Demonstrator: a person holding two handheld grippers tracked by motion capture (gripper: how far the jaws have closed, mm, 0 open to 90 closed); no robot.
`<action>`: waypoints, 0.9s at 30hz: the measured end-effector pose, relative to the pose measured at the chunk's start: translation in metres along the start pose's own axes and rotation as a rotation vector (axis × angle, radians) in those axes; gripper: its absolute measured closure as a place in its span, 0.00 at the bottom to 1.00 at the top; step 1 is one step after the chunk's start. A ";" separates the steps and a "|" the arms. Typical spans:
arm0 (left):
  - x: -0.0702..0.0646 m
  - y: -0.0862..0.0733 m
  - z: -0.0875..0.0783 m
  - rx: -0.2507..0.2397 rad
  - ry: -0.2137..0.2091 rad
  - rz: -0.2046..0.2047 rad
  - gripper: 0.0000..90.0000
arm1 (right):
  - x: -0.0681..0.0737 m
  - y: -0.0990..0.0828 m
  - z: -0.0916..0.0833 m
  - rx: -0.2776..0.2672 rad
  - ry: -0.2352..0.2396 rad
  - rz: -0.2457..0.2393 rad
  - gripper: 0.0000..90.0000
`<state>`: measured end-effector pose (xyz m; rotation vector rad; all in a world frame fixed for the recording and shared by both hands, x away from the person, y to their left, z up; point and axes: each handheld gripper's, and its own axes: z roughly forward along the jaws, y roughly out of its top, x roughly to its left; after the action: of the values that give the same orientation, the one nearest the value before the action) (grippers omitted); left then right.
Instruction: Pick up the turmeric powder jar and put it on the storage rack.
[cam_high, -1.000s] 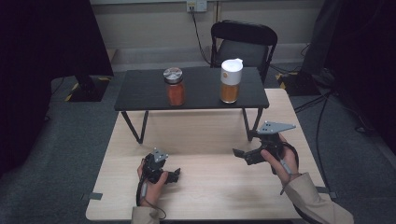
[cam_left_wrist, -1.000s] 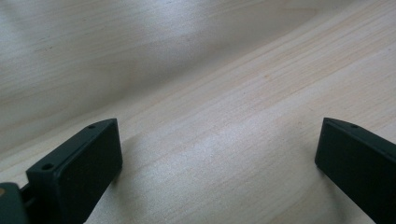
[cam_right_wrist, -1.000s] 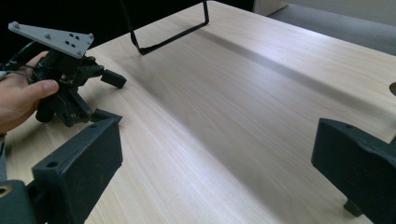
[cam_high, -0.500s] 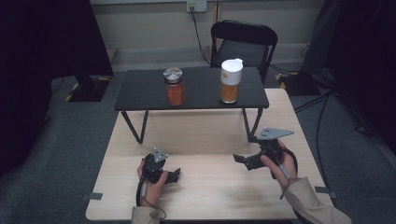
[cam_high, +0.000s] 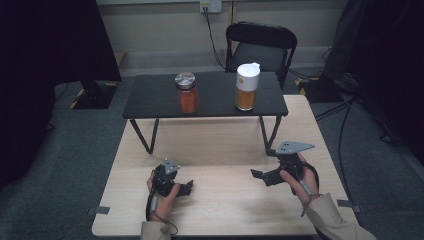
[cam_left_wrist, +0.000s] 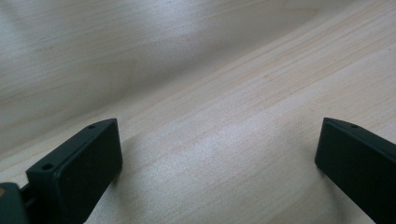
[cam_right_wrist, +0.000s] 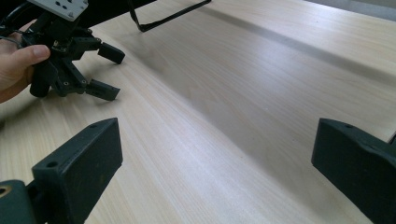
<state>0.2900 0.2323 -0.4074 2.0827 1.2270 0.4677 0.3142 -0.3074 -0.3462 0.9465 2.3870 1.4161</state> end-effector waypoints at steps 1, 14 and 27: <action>0.000 0.000 0.000 0.000 0.000 0.000 0.00 | 0.000 -0.001 0.000 0.001 0.001 0.002 0.01; 0.000 0.000 0.000 0.000 0.000 0.000 0.00 | -0.003 -0.012 -0.004 0.010 -0.004 0.005 0.01; 0.000 0.000 0.000 0.000 0.000 0.000 0.00 | -0.006 -0.020 -0.008 0.014 -0.009 0.003 0.01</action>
<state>0.2900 0.2323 -0.4074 2.0822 1.2269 0.4678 0.3064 -0.3234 -0.3599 0.9582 2.3936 1.3949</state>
